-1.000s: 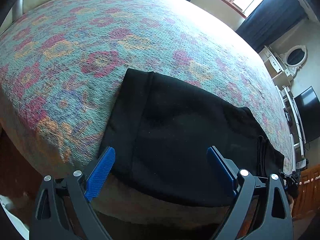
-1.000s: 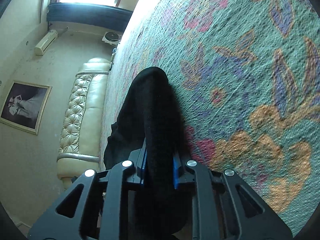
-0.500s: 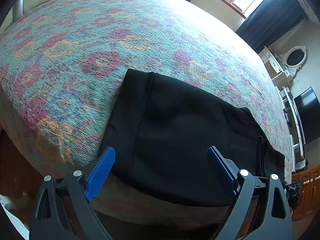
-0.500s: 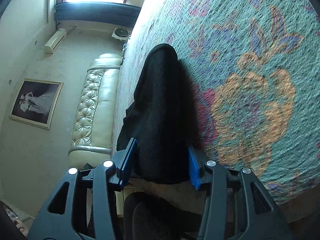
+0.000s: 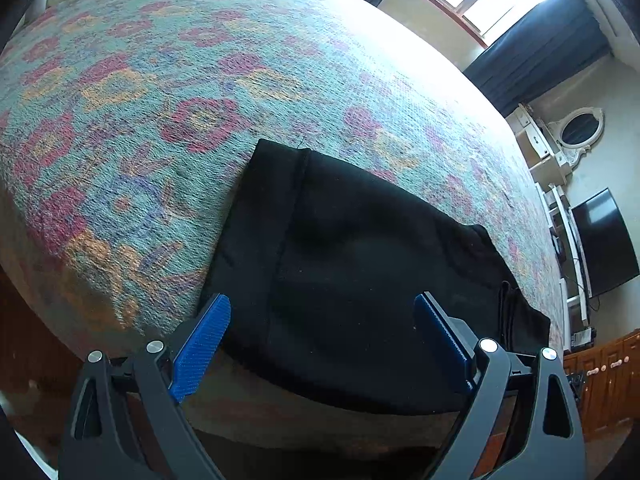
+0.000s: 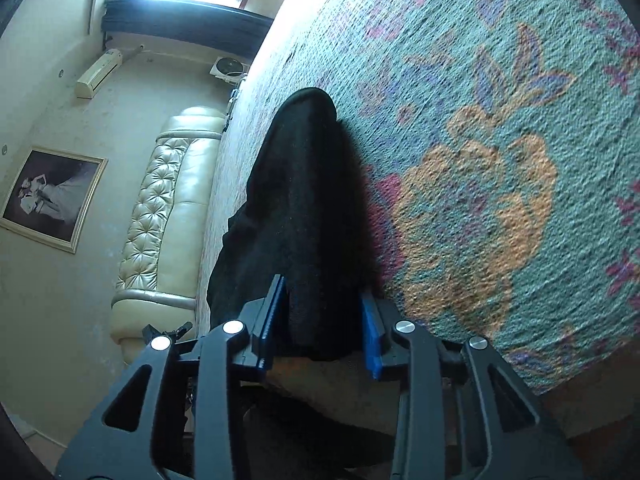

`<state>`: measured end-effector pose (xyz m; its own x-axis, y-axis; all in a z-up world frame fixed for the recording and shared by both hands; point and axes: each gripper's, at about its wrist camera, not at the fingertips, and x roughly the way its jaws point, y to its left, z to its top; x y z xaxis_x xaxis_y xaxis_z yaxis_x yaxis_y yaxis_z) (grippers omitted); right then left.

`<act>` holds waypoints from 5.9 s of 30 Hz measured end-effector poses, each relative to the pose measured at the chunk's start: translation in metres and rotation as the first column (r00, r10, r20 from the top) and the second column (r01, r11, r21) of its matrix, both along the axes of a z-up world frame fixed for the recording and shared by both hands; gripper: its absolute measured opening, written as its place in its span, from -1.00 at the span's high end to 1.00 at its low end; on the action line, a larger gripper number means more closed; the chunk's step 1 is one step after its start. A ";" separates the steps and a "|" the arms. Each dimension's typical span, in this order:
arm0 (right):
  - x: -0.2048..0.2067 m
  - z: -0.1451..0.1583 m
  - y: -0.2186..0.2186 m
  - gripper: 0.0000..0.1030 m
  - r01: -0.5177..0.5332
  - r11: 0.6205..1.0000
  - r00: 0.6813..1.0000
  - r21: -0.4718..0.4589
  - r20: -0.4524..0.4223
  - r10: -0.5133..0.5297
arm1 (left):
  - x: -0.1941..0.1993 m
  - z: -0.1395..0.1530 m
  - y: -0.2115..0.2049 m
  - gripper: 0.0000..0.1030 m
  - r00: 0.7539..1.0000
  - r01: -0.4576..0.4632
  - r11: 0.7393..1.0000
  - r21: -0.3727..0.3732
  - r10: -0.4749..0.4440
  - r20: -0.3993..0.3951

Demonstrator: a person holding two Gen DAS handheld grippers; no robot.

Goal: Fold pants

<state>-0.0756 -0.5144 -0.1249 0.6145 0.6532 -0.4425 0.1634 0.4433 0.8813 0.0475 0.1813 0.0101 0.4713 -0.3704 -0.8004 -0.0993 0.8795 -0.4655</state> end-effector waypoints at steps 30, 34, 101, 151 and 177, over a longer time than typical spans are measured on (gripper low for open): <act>0.011 0.102 0.193 -0.46 -0.251 0.922 0.958 -0.296 0.060 0.280 | 0.065 -0.049 0.033 -0.78 0.970 0.239 0.881 -0.407 -0.235 0.061; 0.013 0.098 0.197 -0.46 -0.252 0.925 0.960 -0.286 0.049 0.277 | 0.075 -0.054 0.028 -0.78 0.965 0.257 0.807 -0.532 -0.246 0.093; 0.002 0.081 0.082 -0.60 0.148 0.989 0.986 -0.012 0.080 -0.146 | 0.031 0.028 -0.399 -0.34 0.821 0.565 0.818 -0.112 -0.571 -0.027; 0.014 0.048 0.011 0.47 0.016 0.957 0.999 -0.290 -0.026 -0.024 | -0.011 -0.054 -0.211 -0.61 0.944 0.235 0.864 -0.444 -0.311 -0.106; -0.007 0.011 -0.001 -0.73 0.048 0.998 0.998 0.034 0.042 -0.049 | -0.016 -0.066 -0.229 -0.37 0.934 0.260 0.803 -0.536 -0.351 -0.073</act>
<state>-0.0827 -0.5154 -0.1134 0.6636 0.6359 -0.3940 0.1462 0.4063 0.9020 0.0318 -0.0475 -0.0558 0.1462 -0.8485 -0.5086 0.0209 0.5167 -0.8559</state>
